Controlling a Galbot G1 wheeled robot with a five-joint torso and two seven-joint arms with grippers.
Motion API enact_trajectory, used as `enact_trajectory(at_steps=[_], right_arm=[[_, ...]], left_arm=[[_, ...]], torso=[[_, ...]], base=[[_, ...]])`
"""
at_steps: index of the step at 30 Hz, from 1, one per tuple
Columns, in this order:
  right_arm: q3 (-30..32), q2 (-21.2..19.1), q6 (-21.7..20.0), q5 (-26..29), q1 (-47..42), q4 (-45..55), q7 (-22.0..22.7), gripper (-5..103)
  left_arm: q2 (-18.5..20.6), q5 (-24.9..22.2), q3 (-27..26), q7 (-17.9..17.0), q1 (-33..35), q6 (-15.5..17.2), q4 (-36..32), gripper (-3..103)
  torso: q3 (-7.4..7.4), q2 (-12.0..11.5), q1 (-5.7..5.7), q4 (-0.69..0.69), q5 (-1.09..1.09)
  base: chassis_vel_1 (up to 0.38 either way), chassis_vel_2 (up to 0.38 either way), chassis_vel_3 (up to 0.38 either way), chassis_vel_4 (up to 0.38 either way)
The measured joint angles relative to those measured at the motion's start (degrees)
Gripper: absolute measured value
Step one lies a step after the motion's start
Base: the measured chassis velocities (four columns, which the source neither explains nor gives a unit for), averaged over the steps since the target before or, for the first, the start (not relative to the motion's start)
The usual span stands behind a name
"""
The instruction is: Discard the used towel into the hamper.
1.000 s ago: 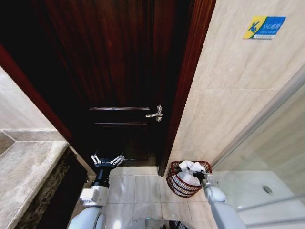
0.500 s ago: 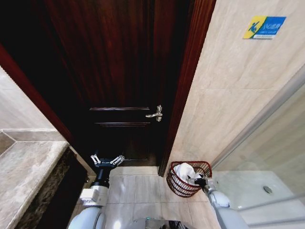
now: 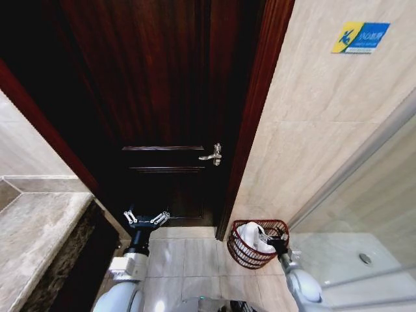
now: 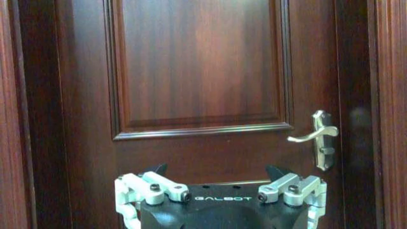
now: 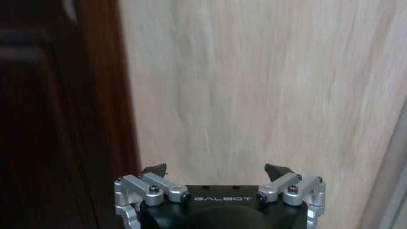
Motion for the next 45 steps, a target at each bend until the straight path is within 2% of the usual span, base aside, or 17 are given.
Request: enact_trajectory(at_steps=[1, 3, 4, 5, 7, 11, 14, 18, 26, 45], right_arm=[[0.6, 0.9, 0.5, -0.5, -2.5, 4.6, 0.3, 100], [1.1, 1.7, 1.2, -1.0, -4.4, 7.7, 0.7, 100], [1.8, 3.7, 2.7, -2.7, -7.8, 13.1, 1.4, 100], [1.8, 3.7, 2.7, -2.7, -7.8, 13.1, 1.4, 100], [1.9, 6.1, 4.7, -4.7, -11.5, 19.6, 2.0, 100], [1.2, 8.5, 6.8, -7.0, -13.2, 23.6, 2.6, 100], [0.6, 11.2, 9.5, -11.3, -13.5, 25.5, 3.0, 100], [-0.4, 12.6, 10.2, -12.5, -13.8, 27.7, 3.7, 100], [-1.7, 13.8, 10.5, -13.3, -14.7, 31.3, 3.7, 100], [-1.7, 13.2, 14.4, -11.8, -13.9, 34.2, 4.3, 100]], left_arm=[[0.0, 0.0, 0.0, 0.0, 0.0, 0.0, 0.0, 100], [0.0, 0.0, 0.0, 0.0, 0.0, 0.0, 0.0, 100], [0.0, 0.0, 0.0, 0.0, 0.0, 0.0, 0.0, 100], [0.0, 0.0, 0.0, 0.0, 0.0, 0.0, 0.0, 100], [0.0, 0.0, 0.0, 0.0, 0.0, 0.0, 0.0, 100], [0.0, 0.0, 0.0, 0.0, 0.0, 0.0, 0.0, 100], [0.0, 0.0, 0.0, 0.0, 0.0, 0.0, 0.0, 100], [0.0, 0.0, 0.0, 0.0, 0.0, 0.0, 0.0, 100], [0.0, 0.0, 0.0, 0.0, 0.0, 0.0, 0.0, 100], [0.0, 0.0, 0.0, 0.0, 0.0, 0.0, 0.0, 100]], torso=[[0.0, 0.0, 0.0, 0.0, 0.02], [0.0, 0.0, 0.0, 0.01, 0.0], [0.0, 0.0, 0.0, 0.0, 0.0], [0.0, 0.0, 0.0, 0.0, 0.0], [0.0, 0.0, 0.0, -0.01, 0.01], [0.0, 0.0, 0.0, 0.0, 0.02], [0.0, 0.0, 0.0, 0.0, 0.02], [0.0, 0.0, 0.0, 0.0, 0.02], [0.0, 0.0, 0.0, 0.0, 0.02], [0.0, 0.0, 0.0, 0.0, 0.02]], base=[[0.0, 0.0, 0.0, 0.0], [0.0, 0.0, 0.0, 0.0], [0.0, 0.0, 0.0, 0.0], [0.0, 0.0, 0.0, 0.0], [0.0, 0.0, 0.0, 0.0], [0.0, 0.0, 0.0, 0.0], [0.0, 0.0, 0.0, 0.0], [0.0, 0.0, 0.0, 0.0], [0.0, 0.0, 0.0, 0.0], [0.0, 0.0, 0.0, 0.0]])
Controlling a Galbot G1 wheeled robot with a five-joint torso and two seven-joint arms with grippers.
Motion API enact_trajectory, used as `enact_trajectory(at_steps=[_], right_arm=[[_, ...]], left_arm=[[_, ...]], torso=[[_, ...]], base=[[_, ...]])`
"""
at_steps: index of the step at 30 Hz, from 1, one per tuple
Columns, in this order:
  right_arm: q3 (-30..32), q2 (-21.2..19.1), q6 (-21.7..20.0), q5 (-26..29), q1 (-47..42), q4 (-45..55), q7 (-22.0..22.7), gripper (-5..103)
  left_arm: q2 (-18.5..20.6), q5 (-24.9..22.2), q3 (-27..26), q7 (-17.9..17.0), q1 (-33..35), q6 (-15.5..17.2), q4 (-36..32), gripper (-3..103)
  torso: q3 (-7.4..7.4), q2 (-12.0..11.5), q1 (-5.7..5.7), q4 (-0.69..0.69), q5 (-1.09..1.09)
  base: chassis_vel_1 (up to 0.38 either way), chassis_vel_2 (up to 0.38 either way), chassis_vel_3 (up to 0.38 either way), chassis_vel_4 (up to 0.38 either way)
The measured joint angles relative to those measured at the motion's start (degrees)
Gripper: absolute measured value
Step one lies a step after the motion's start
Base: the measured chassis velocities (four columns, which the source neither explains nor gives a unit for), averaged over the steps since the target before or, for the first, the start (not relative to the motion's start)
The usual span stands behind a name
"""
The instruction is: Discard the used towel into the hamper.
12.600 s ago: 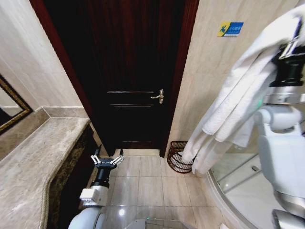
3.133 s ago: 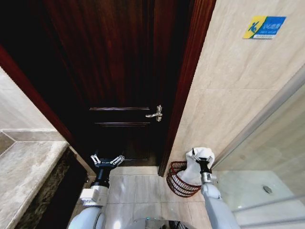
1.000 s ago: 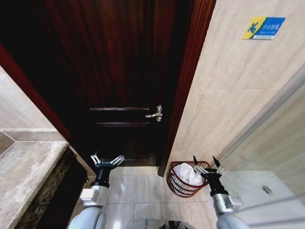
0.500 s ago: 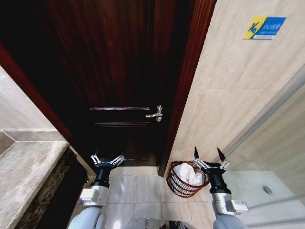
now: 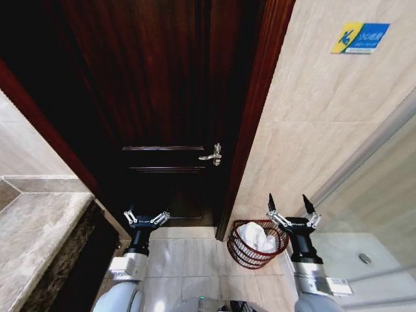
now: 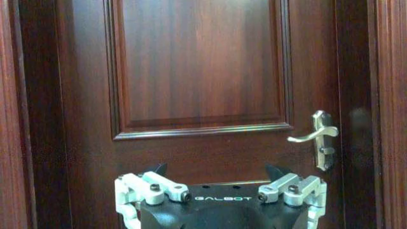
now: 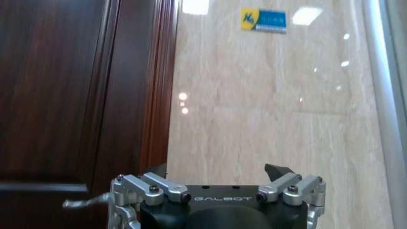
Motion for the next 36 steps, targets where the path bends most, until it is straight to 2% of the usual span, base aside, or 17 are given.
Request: enact_trajectory(at_steps=[12, 36], right_arm=[[0.2, -0.5, -2.0, 0.0, -0.1, 0.9, 0.2, 100], [0.2, -0.5, -2.1, 0.0, -0.1, 0.9, 0.2, 100]], left_arm=[[0.0, 0.0, 0.0, 0.0, 0.0, 0.0, 0.0, 100], [0.0, 0.0, 0.0, 0.0, 0.0, 0.0, 0.0, 100]], torso=[[0.0, 0.0, 0.0, 0.0, 0.0], [0.0, 0.0, 0.0, 0.0, 0.0]], base=[[0.0, 0.0, 0.0, 0.0], [-0.009, -0.013, -0.013, -0.014]])
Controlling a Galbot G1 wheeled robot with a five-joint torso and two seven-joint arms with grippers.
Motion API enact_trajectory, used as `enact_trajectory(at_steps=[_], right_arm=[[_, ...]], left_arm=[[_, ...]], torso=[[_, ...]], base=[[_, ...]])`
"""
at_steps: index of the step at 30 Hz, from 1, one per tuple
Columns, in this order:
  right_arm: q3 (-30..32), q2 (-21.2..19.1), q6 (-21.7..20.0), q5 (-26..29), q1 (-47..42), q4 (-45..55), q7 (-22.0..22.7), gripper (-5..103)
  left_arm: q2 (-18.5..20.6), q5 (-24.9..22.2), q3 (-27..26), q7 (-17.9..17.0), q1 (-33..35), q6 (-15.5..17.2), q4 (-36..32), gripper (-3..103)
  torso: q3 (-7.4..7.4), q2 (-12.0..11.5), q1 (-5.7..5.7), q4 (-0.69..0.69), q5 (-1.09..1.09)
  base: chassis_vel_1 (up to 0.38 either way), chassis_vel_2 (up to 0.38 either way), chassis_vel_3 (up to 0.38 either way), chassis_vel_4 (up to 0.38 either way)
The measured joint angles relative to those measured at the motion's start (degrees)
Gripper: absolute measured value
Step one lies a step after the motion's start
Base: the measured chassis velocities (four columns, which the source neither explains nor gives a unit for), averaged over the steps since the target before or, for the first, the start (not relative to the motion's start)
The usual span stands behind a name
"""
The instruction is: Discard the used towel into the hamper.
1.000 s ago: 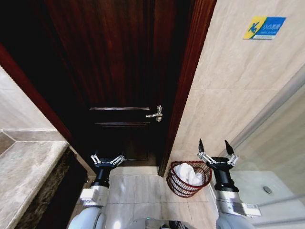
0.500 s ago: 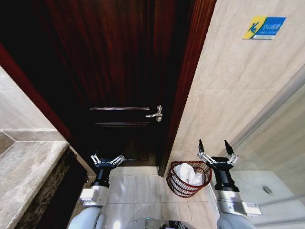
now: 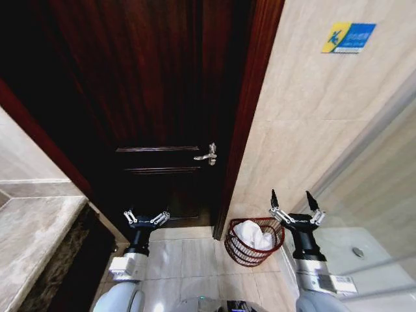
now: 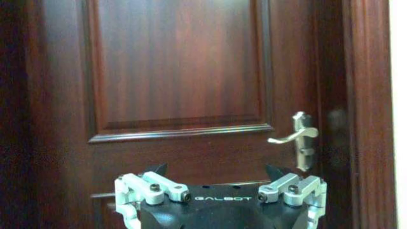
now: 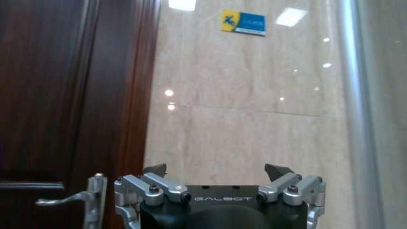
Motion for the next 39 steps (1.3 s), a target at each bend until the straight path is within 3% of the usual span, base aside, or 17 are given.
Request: enact_trajectory(at_steps=[39], right_arm=[[0.0, 0.0, 0.0, 0.0, 0.0, -0.1, 0.0, 100]], left_arm=[[0.0, 0.0, 0.0, 0.0, 0.0, 0.0, 0.0, 100]], torso=[[0.0, 0.0, 0.0, 0.0, 0.02]], base=[[-0.114, -0.112, -0.112, -0.116]])
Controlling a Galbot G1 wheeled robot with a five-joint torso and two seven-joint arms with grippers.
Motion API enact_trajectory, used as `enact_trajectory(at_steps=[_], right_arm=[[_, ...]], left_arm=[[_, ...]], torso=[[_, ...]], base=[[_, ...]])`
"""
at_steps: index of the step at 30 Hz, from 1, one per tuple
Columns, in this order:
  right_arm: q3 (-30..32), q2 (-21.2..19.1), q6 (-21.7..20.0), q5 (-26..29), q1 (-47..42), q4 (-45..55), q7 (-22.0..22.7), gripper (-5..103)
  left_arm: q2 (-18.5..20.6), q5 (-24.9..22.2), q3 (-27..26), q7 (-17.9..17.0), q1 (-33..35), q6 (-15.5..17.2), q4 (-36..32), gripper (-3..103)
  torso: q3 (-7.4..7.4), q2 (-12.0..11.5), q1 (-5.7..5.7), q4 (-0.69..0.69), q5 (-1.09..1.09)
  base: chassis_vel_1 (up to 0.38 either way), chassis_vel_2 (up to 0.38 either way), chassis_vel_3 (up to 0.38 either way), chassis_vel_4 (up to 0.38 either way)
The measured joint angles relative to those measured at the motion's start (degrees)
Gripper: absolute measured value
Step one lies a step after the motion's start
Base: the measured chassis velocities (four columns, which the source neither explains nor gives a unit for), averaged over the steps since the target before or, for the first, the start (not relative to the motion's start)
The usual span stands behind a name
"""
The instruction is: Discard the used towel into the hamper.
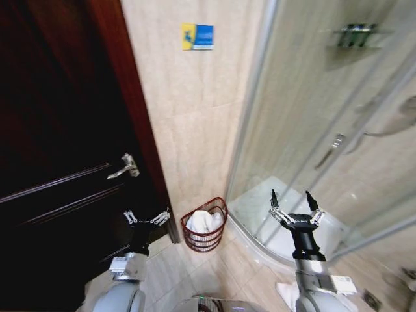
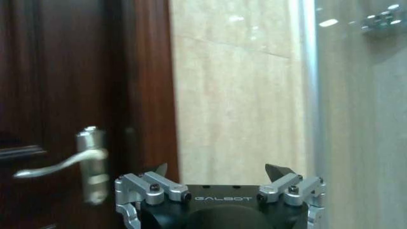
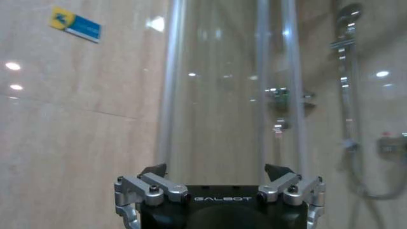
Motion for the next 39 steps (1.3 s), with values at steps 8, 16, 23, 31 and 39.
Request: enact_trajectory(at_steps=[8, 16, 23, 31, 39], right_arm=[[0.0, 0.0, 0.0, 0.0, 0.0, 0.0, 0.0, 100], [0.0, 0.0, 0.0, 0.0, 0.0, 0.0, 0.0, 100], [0.0, 0.0, 0.0, 0.0, 0.0, 0.0, 0.0, 100], [0.0, 0.0, 0.0, 0.0, 0.0, 0.0, 0.0, 100], [0.0, 0.0, 0.0, 0.0, 0.0, 0.0, 0.0, 100]], left_arm=[[0.0, 0.0, 0.0, 0.0, 0.0, 0.0, 0.0, 100], [0.0, 0.0, 0.0, 0.0, 0.0, 0.0, 0.0, 100], [0.0, 0.0, 0.0, 0.0, 0.0, 0.0, 0.0, 100], [0.0, 0.0, 0.0, 0.0, 0.0, 0.0, 0.0, 100], [0.0, 0.0, 0.0, 0.0, 0.0, 0.0, 0.0, 100]], torso=[[0.0, 0.0, 0.0, 0.0, -0.03], [0.0, 0.0, 0.0, 0.0, 0.0], [0.0, 0.0, 0.0, -0.01, -0.02], [0.0, 0.0, 0.0, 0.01, -0.03], [0.0, 0.0, 0.0, 0.0, 0.0]], base=[[-0.117, -0.123, -0.128, -0.125], [-0.131, -0.121, -0.125, -0.12], [-0.092, -0.095, -0.097, -0.097], [-0.019, -0.019, 0.017, 0.029], [-0.155, -0.156, 0.148, 0.152]])
